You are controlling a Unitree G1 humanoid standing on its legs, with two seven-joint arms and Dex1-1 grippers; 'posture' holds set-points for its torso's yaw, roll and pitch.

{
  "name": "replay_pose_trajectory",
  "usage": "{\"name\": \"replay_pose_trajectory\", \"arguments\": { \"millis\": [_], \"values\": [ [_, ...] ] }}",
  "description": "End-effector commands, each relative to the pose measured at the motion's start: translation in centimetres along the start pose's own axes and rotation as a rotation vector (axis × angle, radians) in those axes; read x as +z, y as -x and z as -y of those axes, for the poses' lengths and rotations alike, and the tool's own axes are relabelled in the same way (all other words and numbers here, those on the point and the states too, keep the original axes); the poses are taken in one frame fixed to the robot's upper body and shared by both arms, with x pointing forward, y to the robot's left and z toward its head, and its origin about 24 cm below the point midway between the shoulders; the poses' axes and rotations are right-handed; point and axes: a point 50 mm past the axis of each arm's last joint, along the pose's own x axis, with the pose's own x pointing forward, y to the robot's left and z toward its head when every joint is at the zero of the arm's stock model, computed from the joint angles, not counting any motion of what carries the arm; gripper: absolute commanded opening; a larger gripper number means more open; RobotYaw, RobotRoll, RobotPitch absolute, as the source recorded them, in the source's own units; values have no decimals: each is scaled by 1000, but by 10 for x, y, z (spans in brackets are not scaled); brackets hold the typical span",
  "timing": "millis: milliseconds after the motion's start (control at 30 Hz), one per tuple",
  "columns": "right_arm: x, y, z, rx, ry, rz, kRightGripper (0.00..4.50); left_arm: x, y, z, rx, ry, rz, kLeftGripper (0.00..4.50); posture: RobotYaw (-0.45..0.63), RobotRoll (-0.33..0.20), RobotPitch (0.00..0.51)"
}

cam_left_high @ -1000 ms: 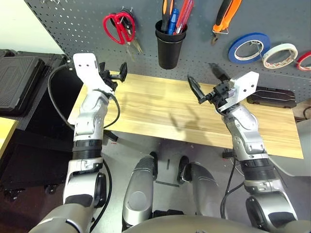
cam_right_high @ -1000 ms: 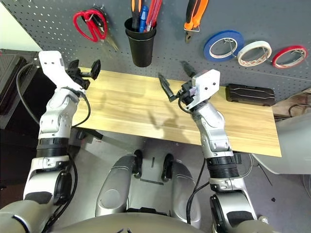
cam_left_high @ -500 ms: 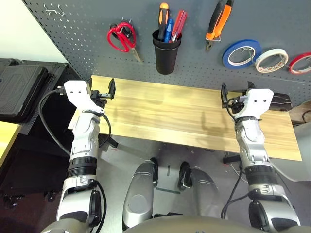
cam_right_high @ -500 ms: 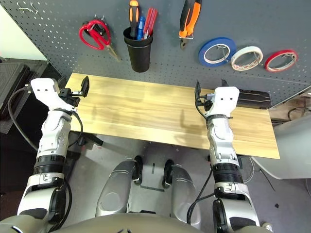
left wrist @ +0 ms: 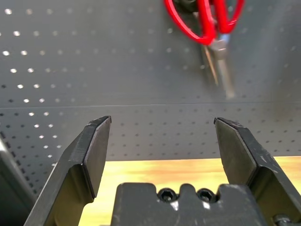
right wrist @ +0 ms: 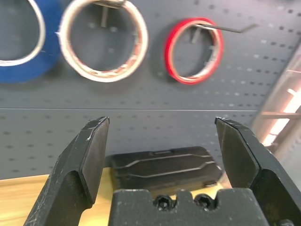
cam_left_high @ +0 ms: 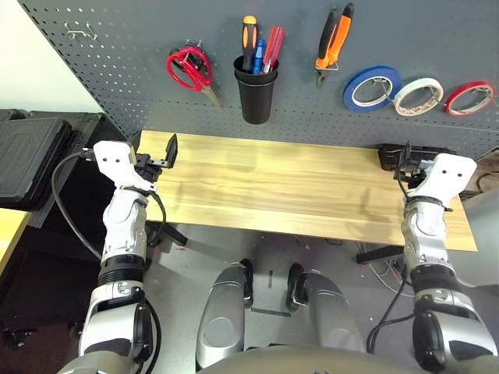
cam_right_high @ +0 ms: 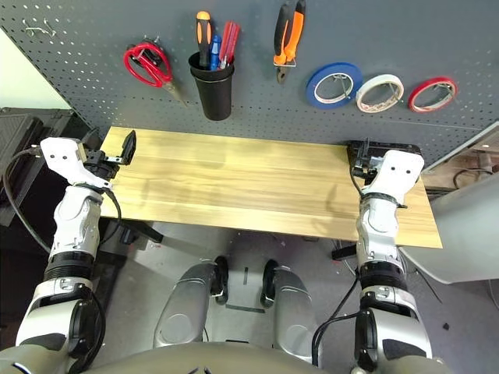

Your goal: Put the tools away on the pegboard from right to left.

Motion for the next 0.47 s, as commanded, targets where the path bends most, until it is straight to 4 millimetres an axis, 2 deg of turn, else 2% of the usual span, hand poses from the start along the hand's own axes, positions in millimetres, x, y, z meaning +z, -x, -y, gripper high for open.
{"name": "replay_pose_trajectory", "arguments": {
  "millis": [33, 467],
  "values": [
    [-5, 3, 12, -39, 2, -15, 4500, -4, 3, -3, 4, 26, -2, 4479, 122, 0, 196],
    [-8, 2, 15, -43, 15, -30, 4500, -3, -1, -2, 3, 44, 6, 4479, 128, 0, 198]
  ]
}}
